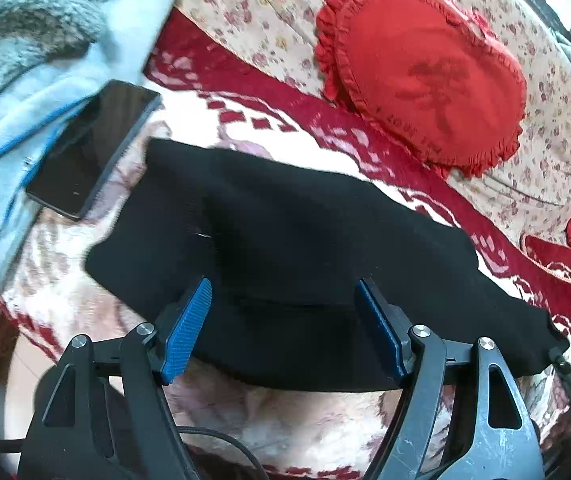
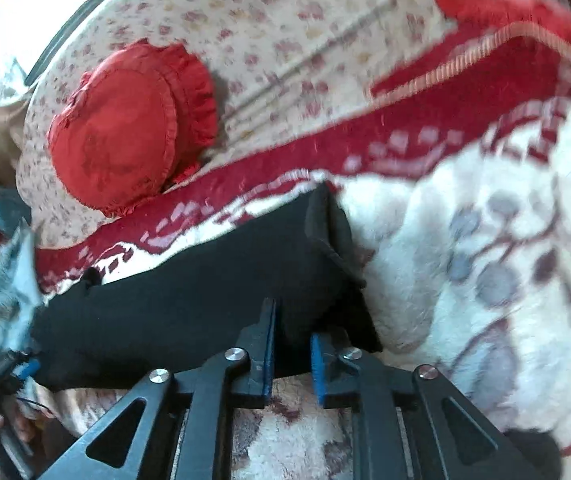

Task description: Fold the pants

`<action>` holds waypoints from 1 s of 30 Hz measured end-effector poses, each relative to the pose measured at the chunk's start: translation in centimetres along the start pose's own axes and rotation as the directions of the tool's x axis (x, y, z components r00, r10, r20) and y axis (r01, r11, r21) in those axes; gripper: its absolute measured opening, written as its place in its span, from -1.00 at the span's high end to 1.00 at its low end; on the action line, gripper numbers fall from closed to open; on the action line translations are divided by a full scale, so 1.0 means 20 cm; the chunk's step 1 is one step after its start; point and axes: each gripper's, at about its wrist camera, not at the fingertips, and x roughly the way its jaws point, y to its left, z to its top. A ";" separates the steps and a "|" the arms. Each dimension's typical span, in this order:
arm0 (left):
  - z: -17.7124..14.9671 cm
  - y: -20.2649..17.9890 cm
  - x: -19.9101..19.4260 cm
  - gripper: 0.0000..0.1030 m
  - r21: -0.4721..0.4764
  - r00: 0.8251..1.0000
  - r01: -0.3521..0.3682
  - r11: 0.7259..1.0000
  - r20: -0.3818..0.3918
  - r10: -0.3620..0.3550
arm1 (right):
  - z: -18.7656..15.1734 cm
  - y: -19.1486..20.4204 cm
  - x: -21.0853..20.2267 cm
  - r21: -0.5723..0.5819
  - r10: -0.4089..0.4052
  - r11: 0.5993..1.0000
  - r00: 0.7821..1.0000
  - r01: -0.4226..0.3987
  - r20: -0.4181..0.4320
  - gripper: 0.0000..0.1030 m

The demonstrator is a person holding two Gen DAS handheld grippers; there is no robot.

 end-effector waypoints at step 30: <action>-0.02 0.11 0.07 -0.44 0.022 0.988 -0.153 0.988 0.037 0.152 | -0.28 1.01 0.36 -0.418 0.262 0.824 0.912 -0.381 -0.316 0.42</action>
